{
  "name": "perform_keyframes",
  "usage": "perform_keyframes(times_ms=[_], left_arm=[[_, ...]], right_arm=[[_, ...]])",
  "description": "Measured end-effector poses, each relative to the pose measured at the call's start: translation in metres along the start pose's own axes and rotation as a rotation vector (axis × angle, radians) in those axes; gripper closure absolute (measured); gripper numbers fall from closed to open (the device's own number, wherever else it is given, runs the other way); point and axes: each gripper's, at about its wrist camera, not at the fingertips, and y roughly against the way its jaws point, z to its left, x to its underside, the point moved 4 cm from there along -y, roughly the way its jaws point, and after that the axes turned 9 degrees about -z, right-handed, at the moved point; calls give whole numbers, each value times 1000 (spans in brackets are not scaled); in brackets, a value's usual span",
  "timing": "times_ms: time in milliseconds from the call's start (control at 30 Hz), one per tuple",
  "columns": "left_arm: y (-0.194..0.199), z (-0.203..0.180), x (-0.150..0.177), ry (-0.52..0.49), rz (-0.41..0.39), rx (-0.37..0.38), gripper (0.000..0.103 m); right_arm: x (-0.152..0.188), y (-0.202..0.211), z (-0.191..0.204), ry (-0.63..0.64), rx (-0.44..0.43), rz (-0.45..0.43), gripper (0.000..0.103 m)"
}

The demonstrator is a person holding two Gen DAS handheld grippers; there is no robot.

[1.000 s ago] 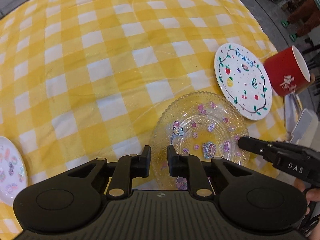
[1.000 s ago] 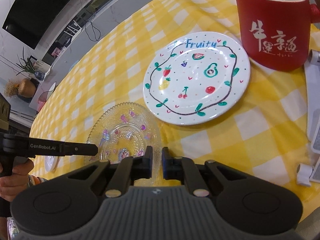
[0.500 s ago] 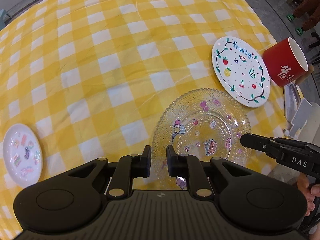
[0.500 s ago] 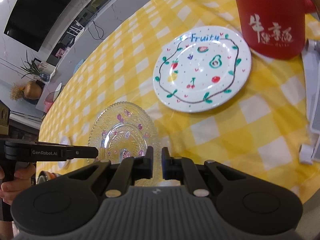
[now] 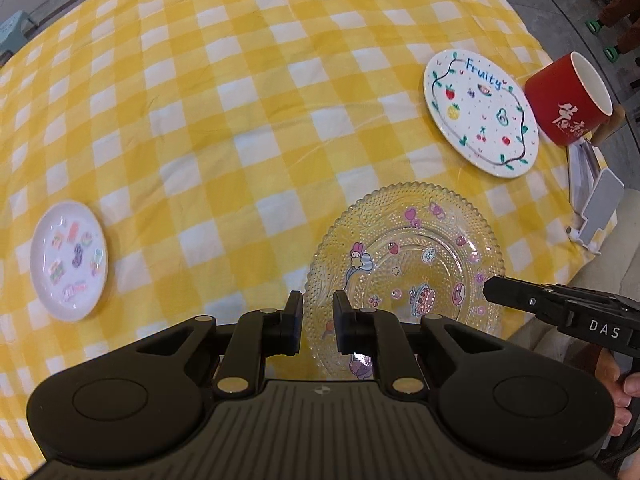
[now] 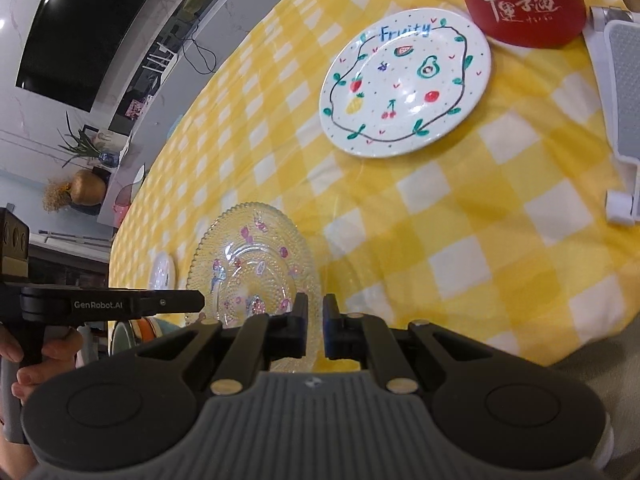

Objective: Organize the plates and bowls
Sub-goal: 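Lift the glass plate with both tools and carry it across the cloth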

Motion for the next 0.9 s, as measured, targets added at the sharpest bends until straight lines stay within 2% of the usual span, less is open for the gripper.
perform_keyframes(times_ms=[200,300,500,900], left_arm=[[0,1,5,-26,-2,-11,86],[-3,0,3,-31,18,4,86],[-16,-8,4,-88,51,-26,86],[-31,-11,0,-107,83,-39,86]], right_arm=[[8,-3,-2,-17,-13,27,97],[12,-7,-6,-19,15,39,97],[14,-11,-10,-20,39,55,97],[17,-14,-15,-47,48,76,98]])
